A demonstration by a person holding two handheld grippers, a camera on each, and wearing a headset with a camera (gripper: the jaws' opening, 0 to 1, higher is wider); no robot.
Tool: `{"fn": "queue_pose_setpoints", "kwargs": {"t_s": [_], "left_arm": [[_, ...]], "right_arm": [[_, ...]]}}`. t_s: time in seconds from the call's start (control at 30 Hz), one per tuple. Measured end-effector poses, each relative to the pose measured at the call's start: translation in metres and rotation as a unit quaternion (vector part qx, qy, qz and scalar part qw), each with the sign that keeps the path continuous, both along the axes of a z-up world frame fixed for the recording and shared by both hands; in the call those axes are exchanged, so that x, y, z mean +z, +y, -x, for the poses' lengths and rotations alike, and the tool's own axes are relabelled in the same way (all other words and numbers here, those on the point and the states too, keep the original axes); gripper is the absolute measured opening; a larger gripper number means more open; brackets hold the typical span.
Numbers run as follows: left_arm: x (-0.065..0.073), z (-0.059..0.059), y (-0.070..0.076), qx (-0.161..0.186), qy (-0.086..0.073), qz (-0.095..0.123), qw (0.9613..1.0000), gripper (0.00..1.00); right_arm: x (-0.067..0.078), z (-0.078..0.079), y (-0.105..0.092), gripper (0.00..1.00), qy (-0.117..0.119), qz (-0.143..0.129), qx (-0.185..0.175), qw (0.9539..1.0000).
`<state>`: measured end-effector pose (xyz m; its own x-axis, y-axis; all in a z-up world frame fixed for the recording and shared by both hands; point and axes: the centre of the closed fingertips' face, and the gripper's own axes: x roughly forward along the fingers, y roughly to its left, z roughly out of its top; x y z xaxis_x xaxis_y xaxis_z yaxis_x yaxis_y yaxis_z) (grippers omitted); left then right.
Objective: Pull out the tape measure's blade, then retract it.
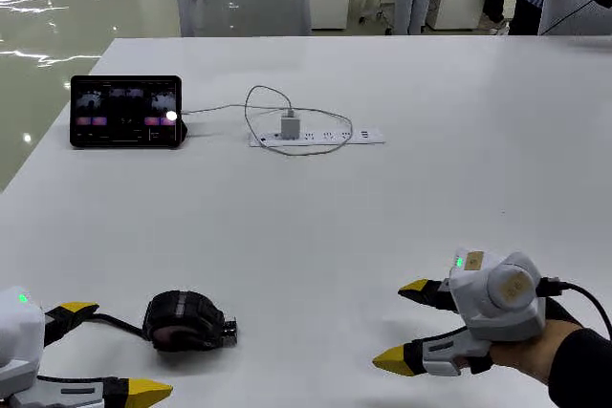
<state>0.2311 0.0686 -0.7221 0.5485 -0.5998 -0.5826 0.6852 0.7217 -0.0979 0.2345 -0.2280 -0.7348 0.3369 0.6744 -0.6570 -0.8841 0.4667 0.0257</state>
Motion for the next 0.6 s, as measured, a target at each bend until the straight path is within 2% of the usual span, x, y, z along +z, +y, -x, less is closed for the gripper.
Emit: {"fn": "queue_pose_setpoints", "kwargs": {"t_s": [0.23,0.5,0.6], "left_arm": [[-0.002,0.003,0.007,0.008,0.002,0.003,1.0,0.99],[0.006,-0.001,0.014,0.015,-0.005,0.004,0.9999,0.99],[0.005,-0.002,0.017,0.015,-0.003,-0.002,0.9999,0.99]], "right_arm": [[0.0,0.004,-0.021,0.71,0.009,-0.008,-0.018,0.9998],[-0.005,0.01,-0.043,0.78,0.001,-0.001,-0.024,0.9997],[-0.008,0.012,-0.052,0.79,0.003,0.004,-0.028,0.9996]]}}
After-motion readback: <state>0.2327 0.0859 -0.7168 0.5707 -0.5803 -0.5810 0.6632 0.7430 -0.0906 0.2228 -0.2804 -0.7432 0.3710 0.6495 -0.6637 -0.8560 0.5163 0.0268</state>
